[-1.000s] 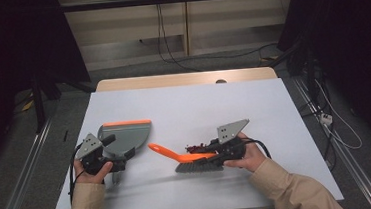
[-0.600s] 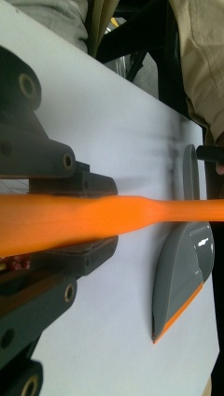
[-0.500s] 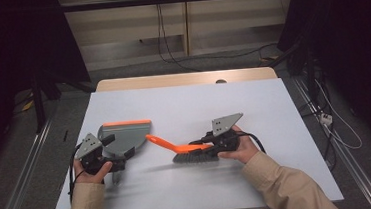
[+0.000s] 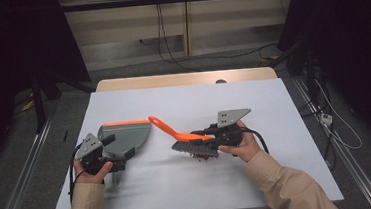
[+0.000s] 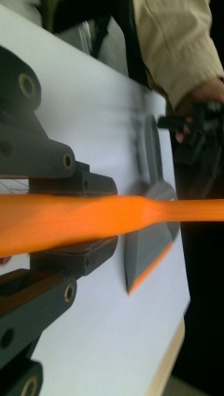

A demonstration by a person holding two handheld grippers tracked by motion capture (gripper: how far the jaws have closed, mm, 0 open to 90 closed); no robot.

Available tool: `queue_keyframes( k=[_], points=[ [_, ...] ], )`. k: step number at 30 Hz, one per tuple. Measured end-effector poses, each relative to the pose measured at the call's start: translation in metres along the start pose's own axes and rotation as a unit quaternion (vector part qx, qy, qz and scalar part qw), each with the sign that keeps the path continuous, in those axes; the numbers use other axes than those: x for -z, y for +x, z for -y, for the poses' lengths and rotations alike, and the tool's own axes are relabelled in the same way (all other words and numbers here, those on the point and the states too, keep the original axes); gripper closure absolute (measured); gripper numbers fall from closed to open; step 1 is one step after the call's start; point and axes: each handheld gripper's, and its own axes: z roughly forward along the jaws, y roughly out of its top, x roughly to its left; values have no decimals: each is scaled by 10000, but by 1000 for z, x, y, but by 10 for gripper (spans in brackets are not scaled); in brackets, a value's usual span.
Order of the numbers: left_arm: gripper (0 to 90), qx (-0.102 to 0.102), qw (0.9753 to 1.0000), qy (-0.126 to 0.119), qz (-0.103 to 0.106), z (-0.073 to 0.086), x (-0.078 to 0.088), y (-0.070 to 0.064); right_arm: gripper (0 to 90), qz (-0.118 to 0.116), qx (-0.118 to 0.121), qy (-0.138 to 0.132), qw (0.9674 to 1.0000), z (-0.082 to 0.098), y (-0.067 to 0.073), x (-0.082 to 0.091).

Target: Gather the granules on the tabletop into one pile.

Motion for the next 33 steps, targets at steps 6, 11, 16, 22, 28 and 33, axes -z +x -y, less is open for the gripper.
queue_keyframes(
  k=[6, 11, 16, 22, 28, 33],
  points=[
    [62, -14, 10000, -17, 5, -1, 1, 0, 712, 531, -45, -36, 9986, 0, -6, 11],
    [62, -36, 10000, -10, 13, -1, 1, -1, 712, 700, -38, -88, 9975, -1, -8, 12],
    [62, -5, 10000, -48, 15, -1, 2, -1, 712, 952, -97, 13, 9954, 4, -11, 17],
    [62, -20, 10000, -44, 13, -2, 3, -1, 712, 1343, -203, 88, 9907, 10, -17, 30],
    [62, -19, 10000, -56, 12, -2, 3, -1, 712, 1645, -330, 146, 9857, 17, -24, 43],
    [62, -24, 10000, -48, 31, -2, 2, -2, 712, 1818, -384, 152, 9825, 21, -26, 51]
  ],
)
